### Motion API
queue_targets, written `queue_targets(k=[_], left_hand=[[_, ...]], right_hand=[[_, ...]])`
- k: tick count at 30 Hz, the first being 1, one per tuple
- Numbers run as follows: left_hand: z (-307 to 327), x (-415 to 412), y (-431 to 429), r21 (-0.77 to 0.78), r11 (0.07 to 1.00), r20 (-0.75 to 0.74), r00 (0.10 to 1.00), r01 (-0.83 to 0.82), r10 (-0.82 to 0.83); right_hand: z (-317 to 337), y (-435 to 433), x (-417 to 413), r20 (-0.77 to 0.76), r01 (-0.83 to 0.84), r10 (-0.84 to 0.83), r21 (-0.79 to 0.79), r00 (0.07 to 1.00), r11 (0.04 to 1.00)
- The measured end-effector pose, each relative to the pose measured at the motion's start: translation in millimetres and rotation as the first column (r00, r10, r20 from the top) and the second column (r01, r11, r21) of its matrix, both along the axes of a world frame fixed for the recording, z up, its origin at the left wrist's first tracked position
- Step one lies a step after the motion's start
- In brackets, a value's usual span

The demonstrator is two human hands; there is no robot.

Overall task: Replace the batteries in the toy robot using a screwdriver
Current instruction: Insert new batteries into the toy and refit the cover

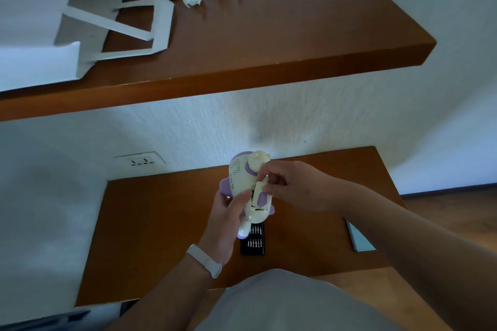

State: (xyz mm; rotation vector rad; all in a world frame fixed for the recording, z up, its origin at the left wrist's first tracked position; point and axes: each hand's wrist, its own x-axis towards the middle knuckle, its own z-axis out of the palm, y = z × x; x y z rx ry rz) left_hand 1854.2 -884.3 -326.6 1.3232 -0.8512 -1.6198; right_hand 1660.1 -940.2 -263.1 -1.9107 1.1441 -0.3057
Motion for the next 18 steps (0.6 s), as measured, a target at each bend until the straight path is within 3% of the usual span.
queue_targets(k=[9, 18], left_hand=[[-2, -1, 7, 0.016, 1.0, 0.005, 1.0, -0.026, 0.026], [-2, -2, 8, 0.035, 0.999, -0.015, 1.0, -0.004, 0.004]], right_hand=[[-11, 12, 4, 0.013, 0.021, -0.02, -0.024, 1.0, 0.999], [-25, 24, 5, 0.194, 0.267, -0.281, 0.096, 0.94, 0.959]])
